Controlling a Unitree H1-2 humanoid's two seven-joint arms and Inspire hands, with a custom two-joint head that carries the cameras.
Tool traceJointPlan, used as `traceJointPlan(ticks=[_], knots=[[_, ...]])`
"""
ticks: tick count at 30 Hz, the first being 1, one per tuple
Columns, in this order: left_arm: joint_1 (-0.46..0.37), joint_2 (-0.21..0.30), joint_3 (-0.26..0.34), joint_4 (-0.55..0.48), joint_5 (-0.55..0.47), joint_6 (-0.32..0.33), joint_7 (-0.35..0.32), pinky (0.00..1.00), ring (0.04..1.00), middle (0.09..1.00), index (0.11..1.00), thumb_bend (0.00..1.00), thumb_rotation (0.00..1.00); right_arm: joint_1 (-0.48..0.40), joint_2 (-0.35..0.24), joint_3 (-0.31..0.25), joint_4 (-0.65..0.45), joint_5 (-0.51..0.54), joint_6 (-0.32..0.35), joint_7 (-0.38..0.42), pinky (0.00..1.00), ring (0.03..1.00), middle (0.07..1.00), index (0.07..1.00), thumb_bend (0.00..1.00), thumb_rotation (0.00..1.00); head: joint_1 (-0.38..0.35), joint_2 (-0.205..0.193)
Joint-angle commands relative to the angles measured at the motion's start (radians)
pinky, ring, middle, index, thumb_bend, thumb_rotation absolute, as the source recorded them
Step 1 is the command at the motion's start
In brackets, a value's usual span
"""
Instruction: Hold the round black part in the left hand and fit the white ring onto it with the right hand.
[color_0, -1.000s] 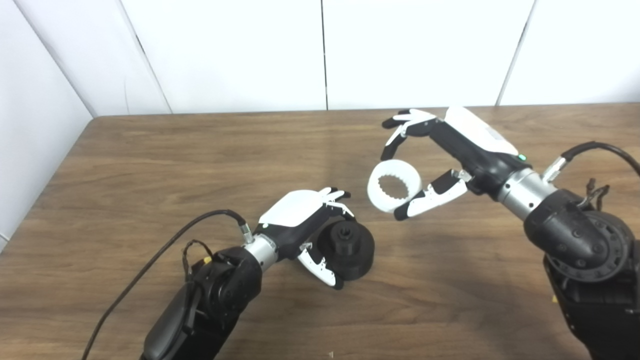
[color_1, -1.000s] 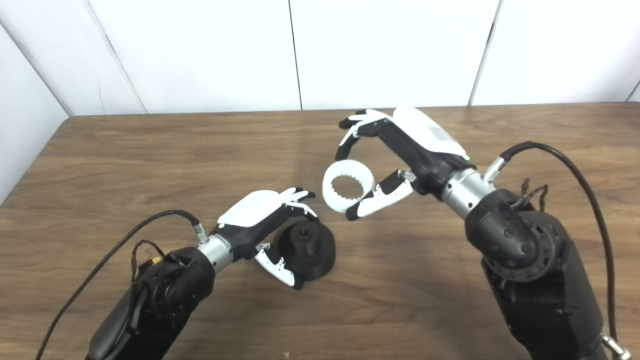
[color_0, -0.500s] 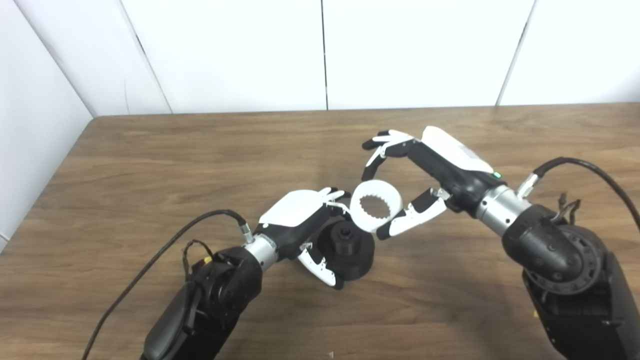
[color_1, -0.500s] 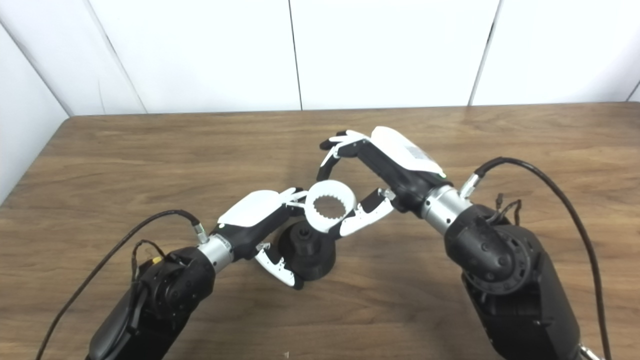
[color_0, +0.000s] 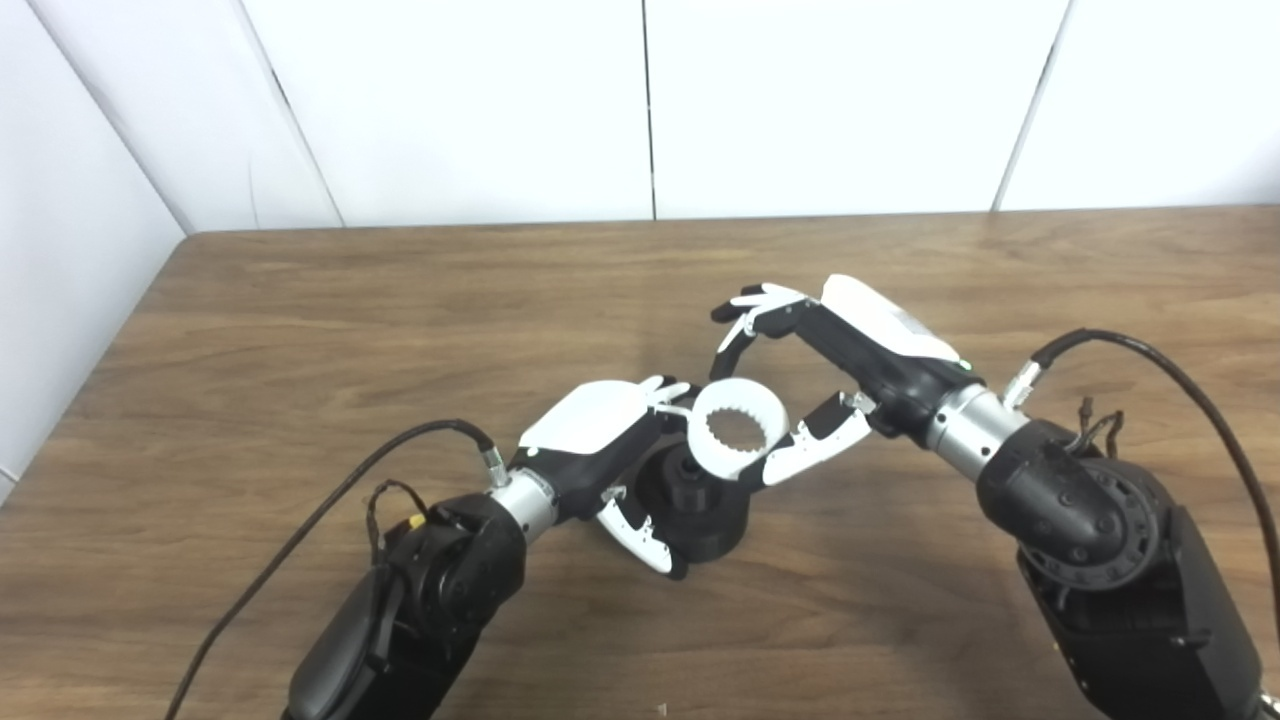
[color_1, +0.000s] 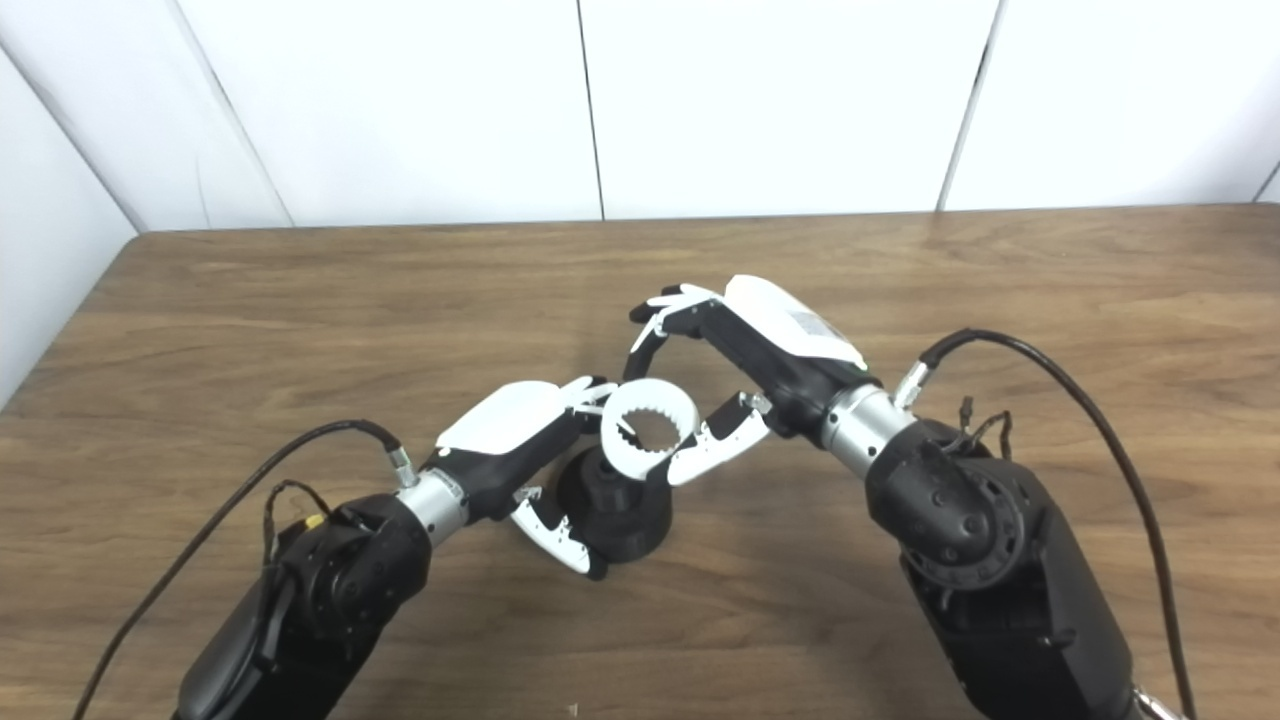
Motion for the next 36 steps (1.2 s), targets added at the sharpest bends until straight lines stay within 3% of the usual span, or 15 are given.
traceJointPlan(ticks=[1,36], knots=[[-0.01,0.0,-0.011,-0.014,0.012,-0.003,-0.014,0.93,1.0,0.972,0.669,0.93,0.16,-0.031,0.012,-0.003,-0.007,-0.001,-0.032,-0.029,0.81,0.942,0.851,0.489,0.52,0.15,0.0,0.001],[-0.019,-0.007,-0.021,-0.011,0.017,-0.007,-0.013,0.89,1.0,0.966,0.677,0.94,0.16,0.003,0.052,0.046,0.044,-0.034,-0.038,-0.054,0.82,0.948,0.859,0.49,0.52,0.15,-0.008,0.009]])
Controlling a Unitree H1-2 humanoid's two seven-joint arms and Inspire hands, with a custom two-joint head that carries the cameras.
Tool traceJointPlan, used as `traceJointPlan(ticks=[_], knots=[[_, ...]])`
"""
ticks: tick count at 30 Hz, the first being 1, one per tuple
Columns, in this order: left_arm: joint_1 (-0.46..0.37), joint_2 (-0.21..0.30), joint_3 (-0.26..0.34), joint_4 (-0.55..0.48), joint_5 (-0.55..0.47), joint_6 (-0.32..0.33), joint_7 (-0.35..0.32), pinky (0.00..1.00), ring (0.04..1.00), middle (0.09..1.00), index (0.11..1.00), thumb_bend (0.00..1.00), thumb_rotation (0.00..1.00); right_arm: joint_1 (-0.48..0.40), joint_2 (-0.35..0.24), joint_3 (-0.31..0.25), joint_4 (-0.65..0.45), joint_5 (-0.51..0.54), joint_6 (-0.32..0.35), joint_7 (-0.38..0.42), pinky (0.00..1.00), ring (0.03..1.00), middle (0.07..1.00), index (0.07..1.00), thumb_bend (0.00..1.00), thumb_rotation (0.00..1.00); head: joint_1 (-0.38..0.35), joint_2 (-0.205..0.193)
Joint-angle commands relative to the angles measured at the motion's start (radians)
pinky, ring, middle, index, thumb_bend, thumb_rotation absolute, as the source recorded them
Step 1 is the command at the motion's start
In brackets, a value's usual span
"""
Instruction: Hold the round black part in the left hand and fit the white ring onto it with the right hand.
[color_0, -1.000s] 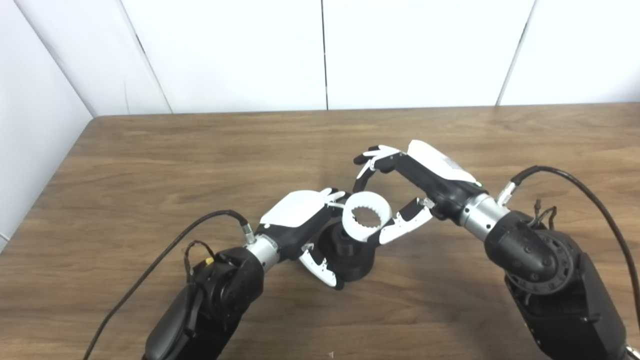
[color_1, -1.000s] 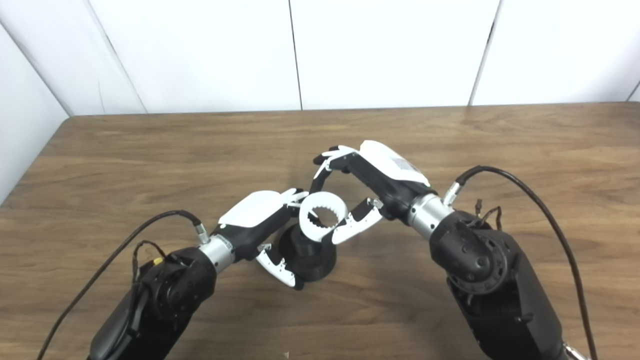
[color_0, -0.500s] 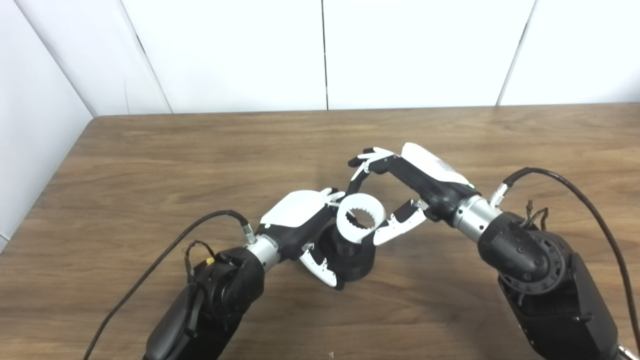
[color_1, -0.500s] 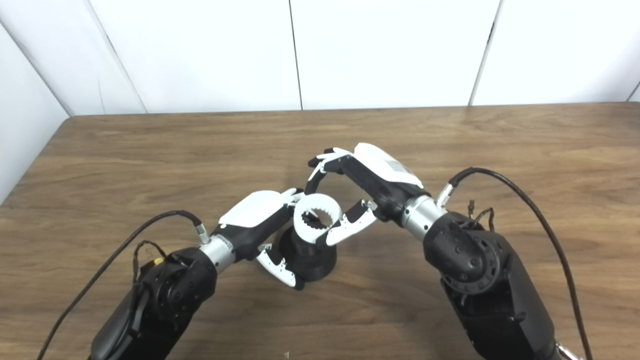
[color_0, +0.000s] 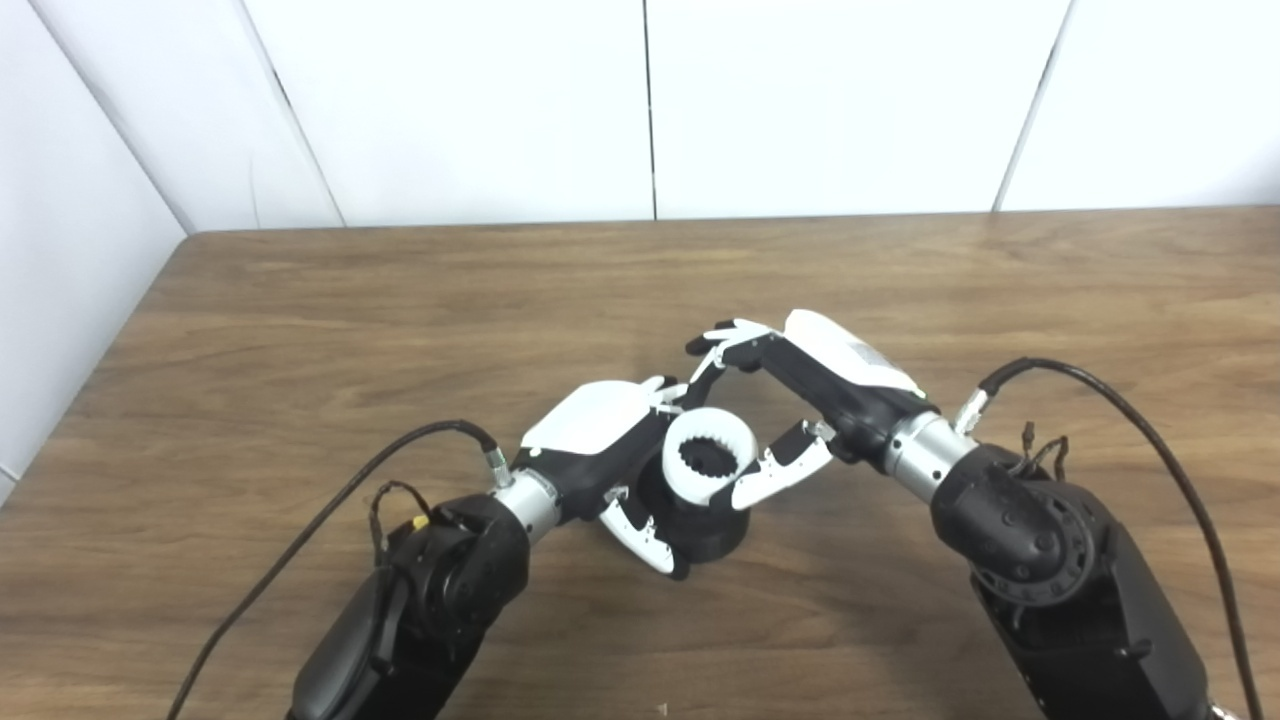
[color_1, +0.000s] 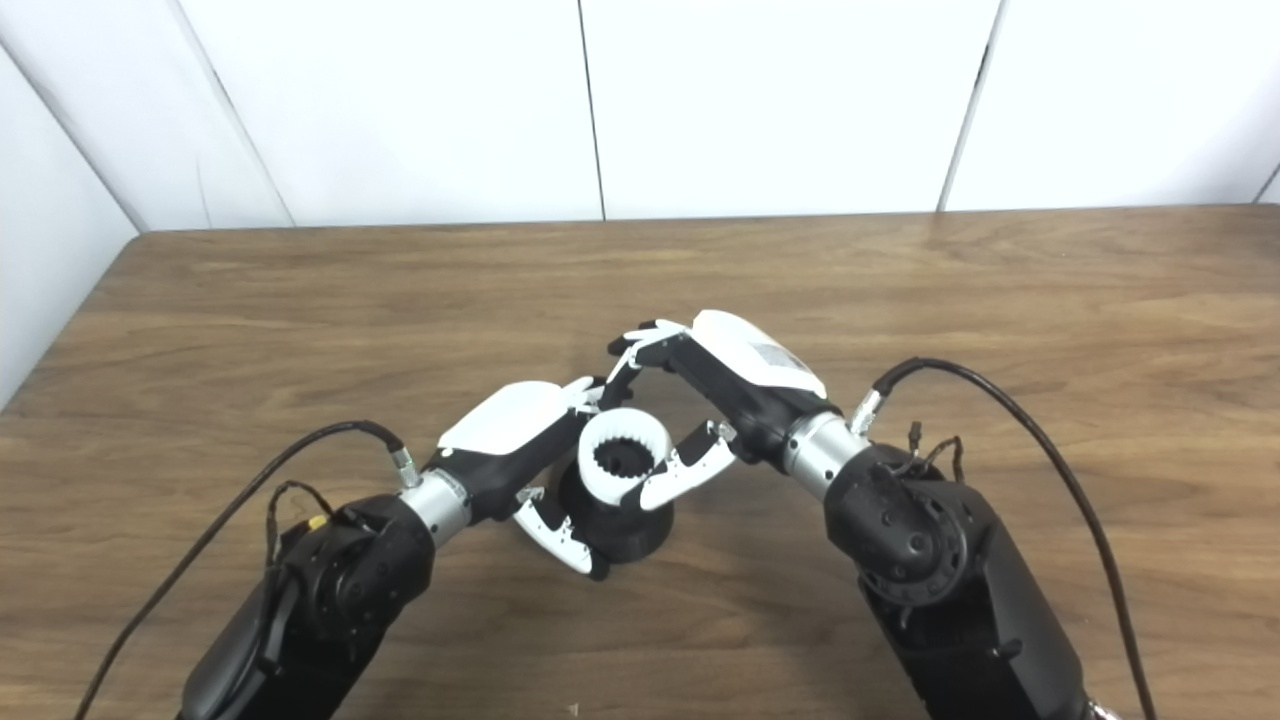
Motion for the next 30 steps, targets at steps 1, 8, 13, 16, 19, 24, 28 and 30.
traceJointPlan(ticks=[1,8,13,16,19,24,28,30], knots=[[-0.019,-0.002,-0.015,-0.01,0.011,-0.014,-0.012,0.89,1.0,0.966,0.679,0.94,0.16,-0.025,0.009,-0.007,-0.015,0.005,-0.026,-0.021,0.82,0.949,0.859,0.49,0.52,0.15,0.001,0.0],[-0.016,-0.007,-0.014,-0.013,0.006,-0.014,-0.01,0.88,1.0,0.968,0.679,0.94,0.14,-0.019,0.008,-0.011,-0.009,0.012,-0.034,-0.028,0.82,0.949,0.857,0.49,0.52,0.15,0.004,0.001],[-0.019,-0.013,-0.016,-0.017,0.012,-0.009,-0.015,0.88,1.0,0.967,0.679,0.93,0.15,-0.019,0.01,-0.012,-0.008,0.017,-0.031,-0.03,0.82,0.95,0.857,0.49,0.52,0.15,0.004,0.002],[-0.021,-0.014,-0.017,-0.013,0.013,-0.013,-0.011,0.88,1.0,0.966,0.679,0.93,0.15,-0.021,0.009,-0.011,-0.009,0.018,-0.03,-0.028,0.82,0.951,0.858,0.49,0.52,0.15,0.003,0.002],[-0.02,-0.015,-0.018,-0.009,0.013,-0.017,-0.007,0.88,1.0,0.967,0.684,0.93,0.16,-0.022,0.006,-0.006,-0.01,0.016,-0.034,-0.027,0.83,0.951,0.858,0.49,0.52,0.15,0.004,0.0],[-0.023,-0.016,-0.027,-0.005,0.02,-0.03,0.002,0.89,1.0,0.964,0.699,0.92,0.17,-0.022,0.001,-0.001,-0.011,0.016,-0.042,-0.025,0.83,0.953,0.86,0.49,0.52,0.15,0.007,0.002],[-0.024,-0.017,-0.027,-0.002,0.016,-0.029,0.004,0.86,1.0,0.967,0.72,0.92,0.17,-0.021,0.002,0.001,-0.008,0.014,-0.052,-0.027,0.83,0.952,0.86,0.49,0.52,0.15,0.006,0.002],[-0.027,-0.017,-0.029,-0.003,0.022,-0.028,0.003,0.86,1.0,0.967,0.732,0.92,0.18,-0.022,0.001,0.003,-0.008,0.01,-0.05,-0.025,0.84,0.954,0.861,0.49,0.52,0.15,0.008,0.002]])
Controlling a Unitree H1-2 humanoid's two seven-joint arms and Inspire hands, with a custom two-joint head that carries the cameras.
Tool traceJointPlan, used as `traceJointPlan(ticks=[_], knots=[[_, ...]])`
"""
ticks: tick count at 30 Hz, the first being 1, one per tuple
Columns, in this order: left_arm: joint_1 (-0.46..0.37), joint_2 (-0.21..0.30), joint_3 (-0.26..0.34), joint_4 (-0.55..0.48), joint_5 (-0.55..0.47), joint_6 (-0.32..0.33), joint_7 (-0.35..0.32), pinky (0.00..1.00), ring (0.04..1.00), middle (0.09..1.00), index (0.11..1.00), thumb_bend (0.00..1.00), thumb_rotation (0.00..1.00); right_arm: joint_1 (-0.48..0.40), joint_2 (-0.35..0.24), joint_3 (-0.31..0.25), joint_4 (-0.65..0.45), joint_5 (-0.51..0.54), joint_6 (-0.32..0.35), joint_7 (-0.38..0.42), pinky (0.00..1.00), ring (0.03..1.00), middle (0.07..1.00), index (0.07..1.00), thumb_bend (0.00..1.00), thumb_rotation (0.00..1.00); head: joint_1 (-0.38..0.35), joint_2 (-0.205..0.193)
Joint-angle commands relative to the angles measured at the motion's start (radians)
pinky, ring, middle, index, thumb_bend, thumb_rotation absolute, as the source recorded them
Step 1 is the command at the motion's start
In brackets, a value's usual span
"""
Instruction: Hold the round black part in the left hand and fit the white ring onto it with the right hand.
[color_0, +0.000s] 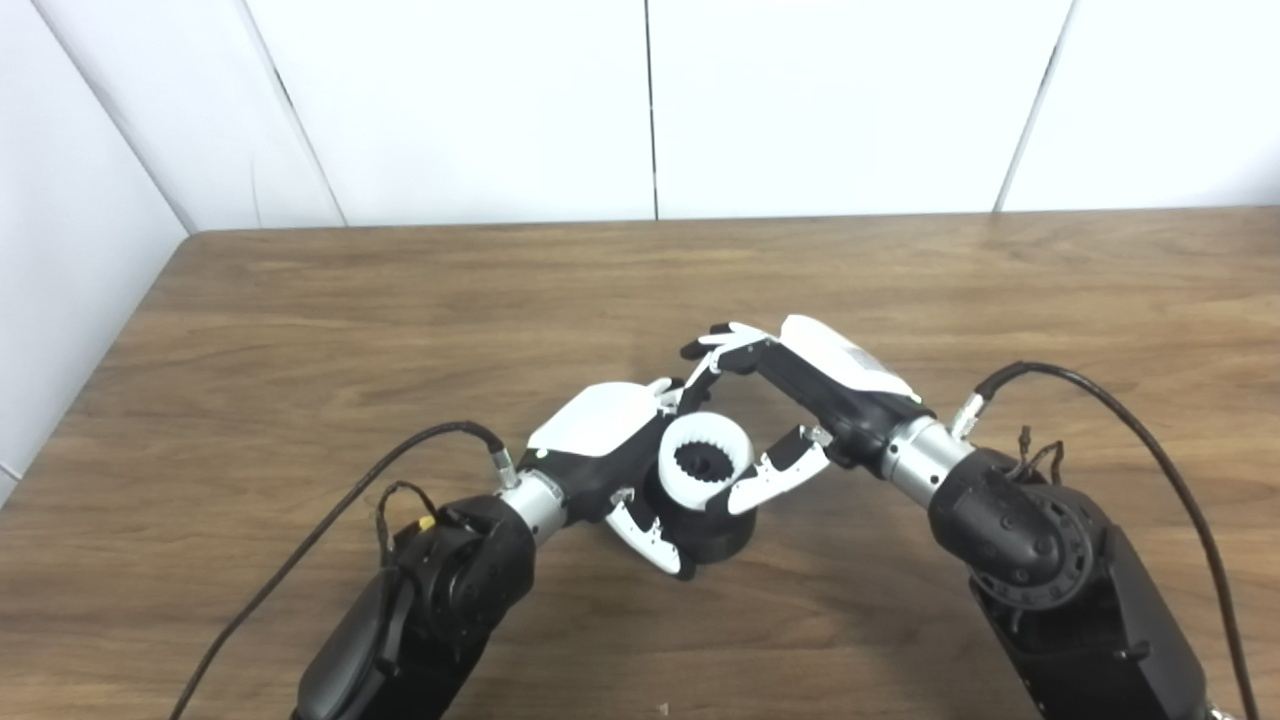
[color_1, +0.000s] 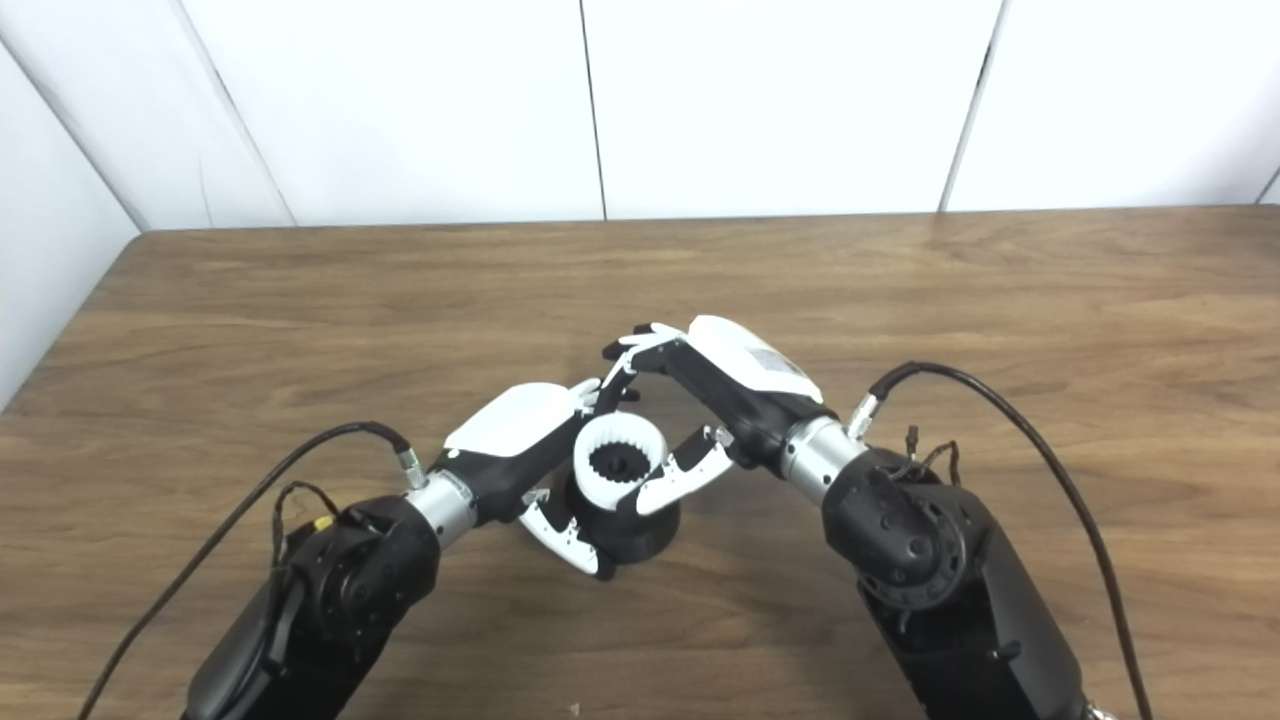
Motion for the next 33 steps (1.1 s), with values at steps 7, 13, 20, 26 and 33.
traceJointPlan(ticks=[7,13,20,26,33], knots=[[-0.024,-0.016,-0.019,0.005,0.018,-0.02,0.006,0.88,1.0,0.965,0.757,0.93,0.18,-0.023,-0.001,0.006,-0.003,-0.015,-0.034,-0.017,0.85,0.957,0.864,0.491,0.52,0.15,0.001,-0.006],[-0.023,-0.02,-0.015,0.011,0.014,-0.016,0.007,0.88,1.0,0.966,0.737,0.94,0.17,-0.016,-0.006,0.01,0.003,-0.017,-0.039,-0.015,0.85,0.958,0.869,0.491,0.52,0.15,0.004,-0.005],[-0.024,-0.018,-0.013,0.005,0.02,-0.012,0.006,0.89,1.0,0.963,0.716,0.96,0.18,-0.006,-0.008,0.012,0.007,-0.013,-0.038,-0.012,0.85,0.965,0.872,0.491,0.52,0.15,0.005,-0.002],[-0.026,-0.022,-0.01,0.005,0.023,-0.009,0.01,0.9,1.0,0.96,0.677,0.96,0.18,0.002,-0.013,0.018,0.01,-0.019,-0.048,-0.018,0.85,0.963,0.869,0.491,0.52,0.15,0.006,0.001],[-0.03,-0.026,-0.01,0.003,0.031,-0.001,0.003,0.9,1.0,0.962,0.663,0.95,0.18,0.01,-0.016,0.021,0.017,-0.018,-0.057,-0.025,0.84,0.963,0.869,0.491,0.52,0.15,0.006,0.005]])
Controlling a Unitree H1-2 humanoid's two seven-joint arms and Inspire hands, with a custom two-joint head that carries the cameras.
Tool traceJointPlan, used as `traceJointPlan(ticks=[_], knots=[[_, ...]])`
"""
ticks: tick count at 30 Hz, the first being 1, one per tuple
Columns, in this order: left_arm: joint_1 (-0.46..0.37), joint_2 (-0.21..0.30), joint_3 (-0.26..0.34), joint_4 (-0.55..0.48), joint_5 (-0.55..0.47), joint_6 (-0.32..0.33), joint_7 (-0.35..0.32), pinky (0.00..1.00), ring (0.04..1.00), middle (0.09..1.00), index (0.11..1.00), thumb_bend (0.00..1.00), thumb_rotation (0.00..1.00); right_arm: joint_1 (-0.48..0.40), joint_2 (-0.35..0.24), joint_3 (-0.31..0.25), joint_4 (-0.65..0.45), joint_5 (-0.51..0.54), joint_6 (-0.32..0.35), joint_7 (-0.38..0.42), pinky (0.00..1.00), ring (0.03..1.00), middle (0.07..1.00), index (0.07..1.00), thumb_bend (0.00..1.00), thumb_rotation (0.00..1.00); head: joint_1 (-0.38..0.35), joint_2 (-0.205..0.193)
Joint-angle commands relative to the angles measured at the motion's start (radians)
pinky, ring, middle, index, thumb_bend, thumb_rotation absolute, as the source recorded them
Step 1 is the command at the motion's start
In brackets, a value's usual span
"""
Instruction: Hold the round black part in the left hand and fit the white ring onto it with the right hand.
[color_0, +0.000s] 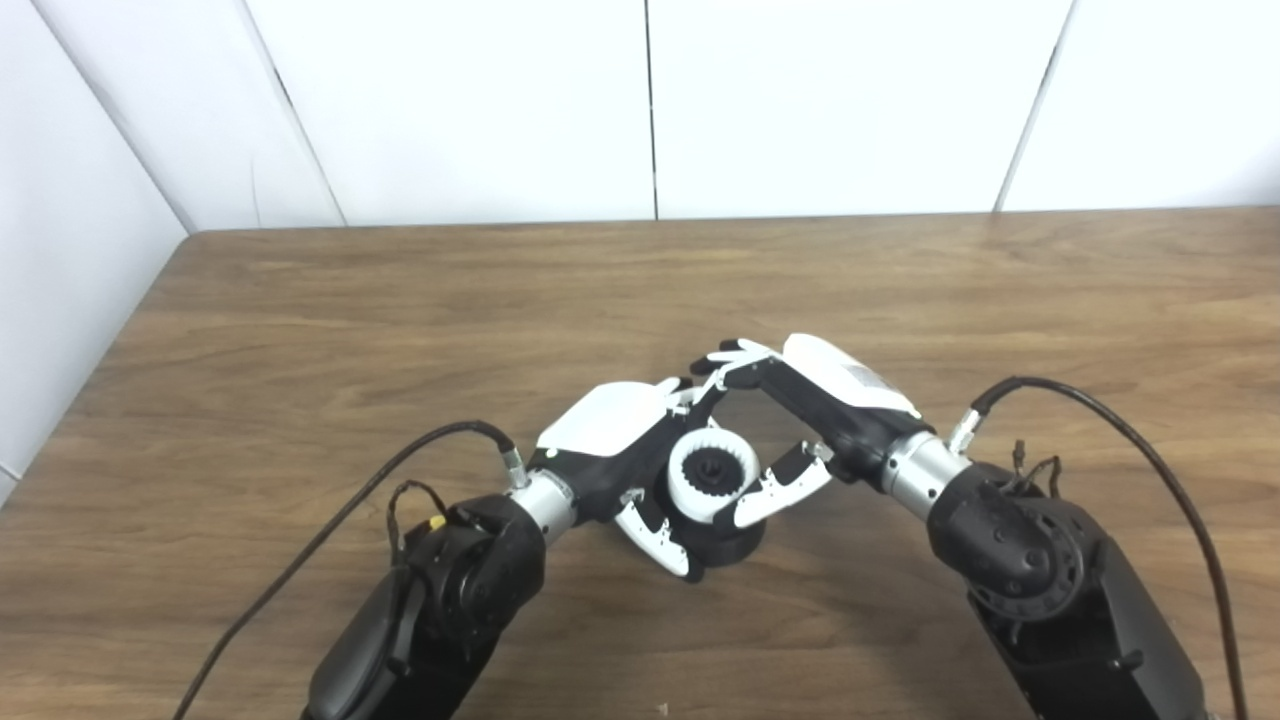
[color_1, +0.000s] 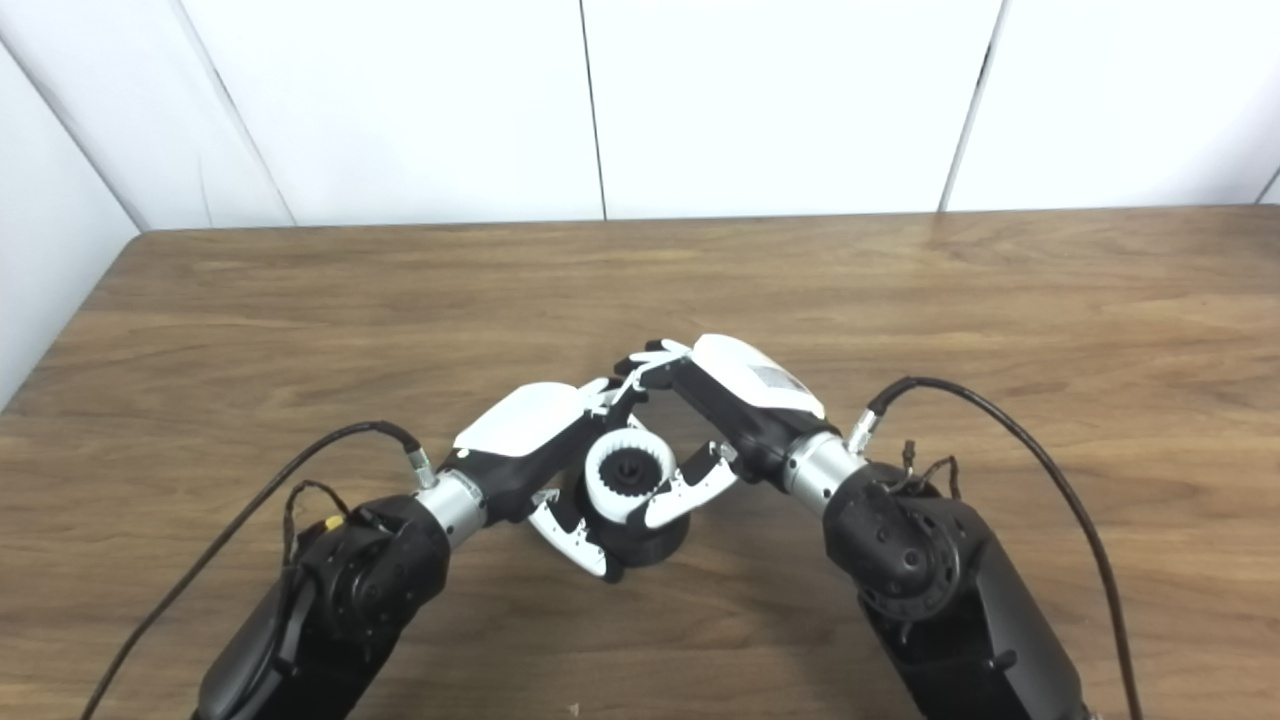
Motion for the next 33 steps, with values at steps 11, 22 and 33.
traceJointPlan(ticks=[11,22,33], knots=[[-0.02,-0.01,0.002,-0.003,0.018,-0.009,0.007,0.91,1.0,0.955,0.657,0.95,0.18,-0.011,-0.005,0.007,-0.012,-0.004,-0.03,-0.002,0.85,0.964,0.872,0.492,0.52,0.15,0.005,0.006],[-0.015,-0.011,0.01,-0.012,0.015,0.007,-0.009,0.89,1.0,0.96,0.667,0.96,0.18,-0.004,-0.006,0.012,-0.008,-0.006,-0.023,0.004,0.84,0.966,0.876,0.493,0.52,0.16,0.008,0.012],[-0.016,-0.012,0.015,-0.011,0.014,0.009,-0.02,0.92,1.0,0.958,0.739,1.0,0.21,-0.012,-0.012,0.011,-0.018,-0.005,-0.007,0.031,0.85,0.97,0.892,0.666,0.96,0.34,0.005,0.013]])
